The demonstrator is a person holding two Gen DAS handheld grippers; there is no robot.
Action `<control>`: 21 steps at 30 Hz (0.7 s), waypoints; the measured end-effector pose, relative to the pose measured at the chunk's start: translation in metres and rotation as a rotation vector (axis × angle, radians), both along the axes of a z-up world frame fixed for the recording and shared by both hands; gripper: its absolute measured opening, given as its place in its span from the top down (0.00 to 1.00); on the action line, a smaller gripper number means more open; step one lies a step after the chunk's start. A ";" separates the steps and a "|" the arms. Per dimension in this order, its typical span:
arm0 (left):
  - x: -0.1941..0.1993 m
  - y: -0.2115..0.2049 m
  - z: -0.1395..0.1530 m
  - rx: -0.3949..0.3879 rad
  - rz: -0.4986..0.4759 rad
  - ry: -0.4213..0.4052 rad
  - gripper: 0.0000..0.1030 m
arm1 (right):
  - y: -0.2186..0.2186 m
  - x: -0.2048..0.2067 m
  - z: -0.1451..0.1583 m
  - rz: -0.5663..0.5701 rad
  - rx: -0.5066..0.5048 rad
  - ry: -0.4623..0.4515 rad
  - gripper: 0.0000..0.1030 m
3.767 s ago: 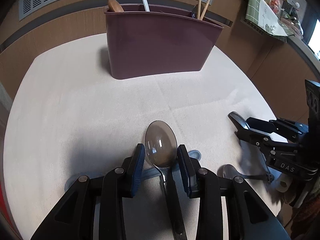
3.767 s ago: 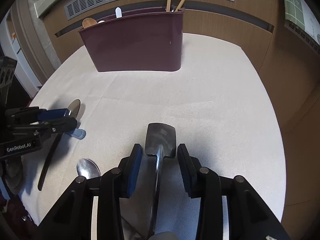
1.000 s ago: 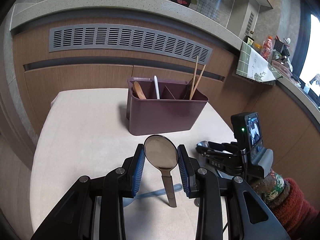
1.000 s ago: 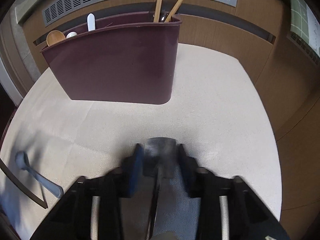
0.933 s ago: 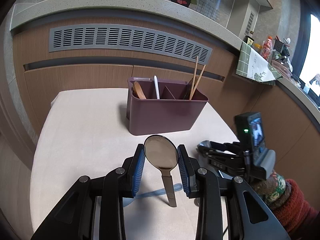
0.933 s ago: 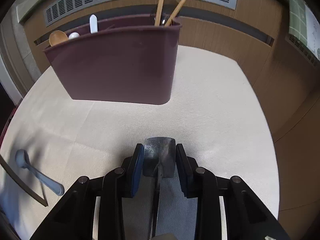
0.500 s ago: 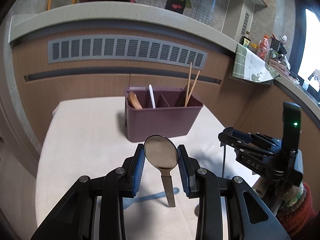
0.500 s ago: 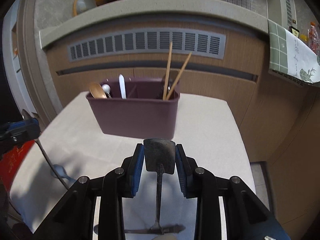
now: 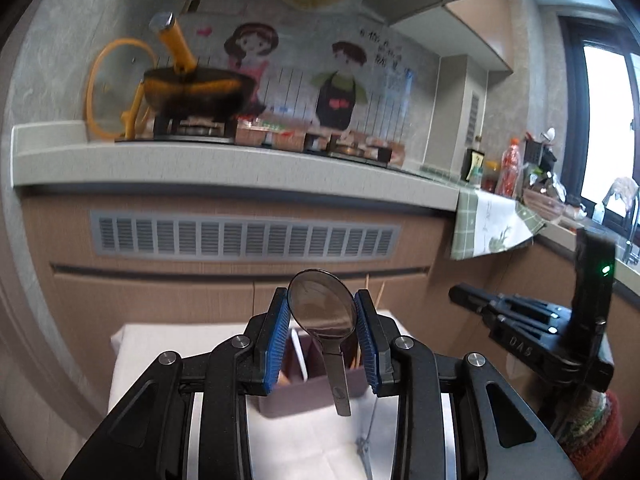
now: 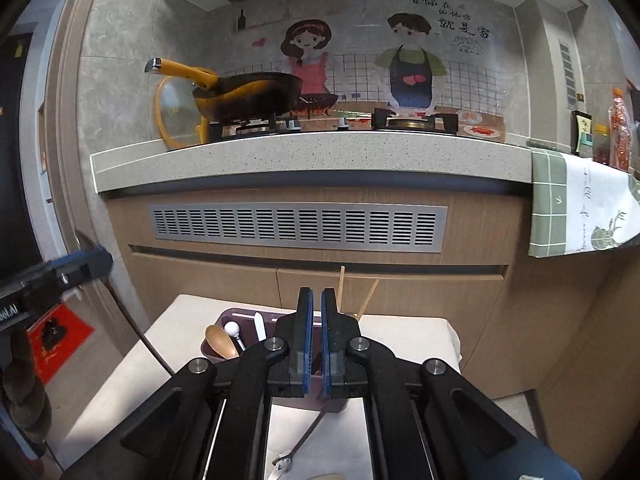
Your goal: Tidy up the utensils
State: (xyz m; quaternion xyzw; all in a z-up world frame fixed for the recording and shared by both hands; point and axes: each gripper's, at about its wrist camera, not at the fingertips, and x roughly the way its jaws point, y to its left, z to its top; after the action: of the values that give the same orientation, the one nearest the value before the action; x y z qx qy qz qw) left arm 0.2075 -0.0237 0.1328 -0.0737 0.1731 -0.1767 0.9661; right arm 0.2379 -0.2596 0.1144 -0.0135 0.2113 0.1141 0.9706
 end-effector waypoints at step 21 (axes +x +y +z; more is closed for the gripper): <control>0.019 0.013 -0.099 0.015 0.011 0.256 0.67 | 0.027 0.062 -0.216 -0.037 -0.151 0.511 0.60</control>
State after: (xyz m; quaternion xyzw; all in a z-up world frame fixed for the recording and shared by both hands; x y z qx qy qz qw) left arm 0.2267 -0.0107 0.0336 -0.0892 0.2961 -0.1593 0.9375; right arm 0.2995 -0.2328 -0.1016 -0.0529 0.4577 0.0800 0.8839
